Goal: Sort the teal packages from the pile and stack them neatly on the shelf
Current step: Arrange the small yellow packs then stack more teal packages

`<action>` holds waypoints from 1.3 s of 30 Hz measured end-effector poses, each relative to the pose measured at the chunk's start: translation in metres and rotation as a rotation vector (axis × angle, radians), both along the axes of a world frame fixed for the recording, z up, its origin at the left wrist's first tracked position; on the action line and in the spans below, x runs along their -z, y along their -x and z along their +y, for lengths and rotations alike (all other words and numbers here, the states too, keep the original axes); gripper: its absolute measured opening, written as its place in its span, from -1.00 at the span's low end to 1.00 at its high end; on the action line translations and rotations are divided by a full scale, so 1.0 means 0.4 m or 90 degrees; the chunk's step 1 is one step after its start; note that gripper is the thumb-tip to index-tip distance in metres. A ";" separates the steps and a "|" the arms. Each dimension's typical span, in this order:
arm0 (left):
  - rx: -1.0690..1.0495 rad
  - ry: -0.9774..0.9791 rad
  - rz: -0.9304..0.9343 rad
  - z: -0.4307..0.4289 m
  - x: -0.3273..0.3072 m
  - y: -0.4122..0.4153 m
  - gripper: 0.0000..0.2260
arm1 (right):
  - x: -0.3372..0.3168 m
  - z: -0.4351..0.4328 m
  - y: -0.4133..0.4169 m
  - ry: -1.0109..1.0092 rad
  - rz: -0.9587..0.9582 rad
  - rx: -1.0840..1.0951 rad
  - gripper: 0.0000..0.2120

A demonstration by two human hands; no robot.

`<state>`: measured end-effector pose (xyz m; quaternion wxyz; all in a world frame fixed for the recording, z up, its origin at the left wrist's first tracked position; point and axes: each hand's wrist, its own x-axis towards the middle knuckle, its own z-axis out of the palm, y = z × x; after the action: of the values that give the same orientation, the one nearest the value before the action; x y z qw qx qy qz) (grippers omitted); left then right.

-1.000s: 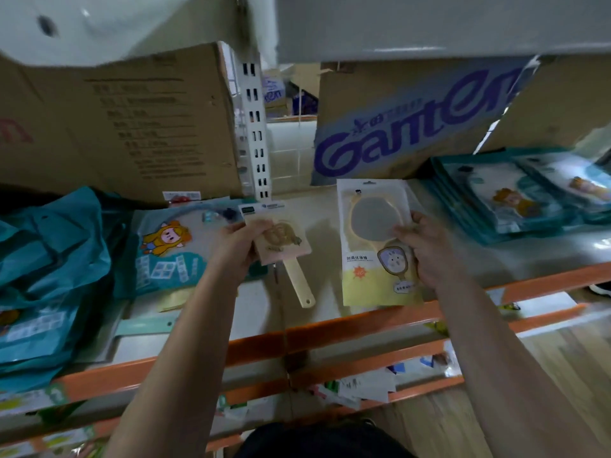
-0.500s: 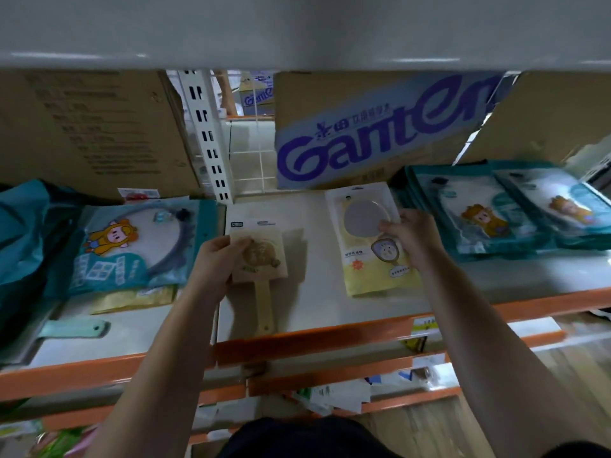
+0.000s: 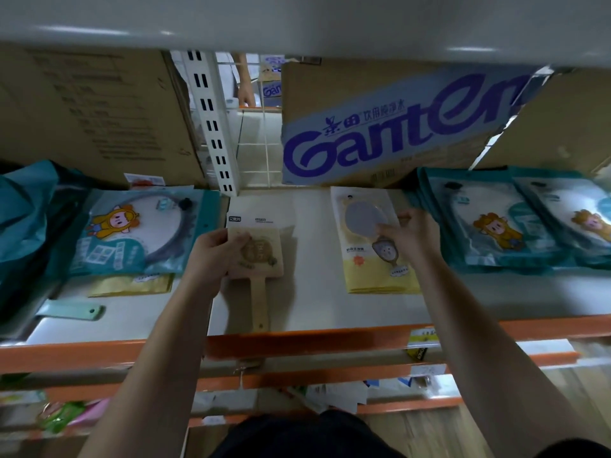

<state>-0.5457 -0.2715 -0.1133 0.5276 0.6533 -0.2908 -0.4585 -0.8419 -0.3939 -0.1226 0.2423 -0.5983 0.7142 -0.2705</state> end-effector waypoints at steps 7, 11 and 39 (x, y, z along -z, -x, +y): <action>0.010 0.026 -0.133 -0.031 -0.031 -0.041 -0.91 | 0.001 0.032 -0.015 0.106 0.053 -0.049 -0.57; 0.021 0.031 -0.262 -0.073 -0.054 -0.079 -0.95 | -0.019 0.094 -0.068 0.164 0.004 -0.119 -0.81; 0.134 -0.042 -0.525 -0.126 0.027 -0.221 -0.59 | 0.048 0.314 -0.236 0.094 -0.079 -0.186 -0.91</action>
<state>-0.4574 -0.3220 -0.1240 0.2960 0.7653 -0.5278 -0.2191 -0.7475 -0.2682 -0.1417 0.2780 -0.6941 0.5814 -0.3207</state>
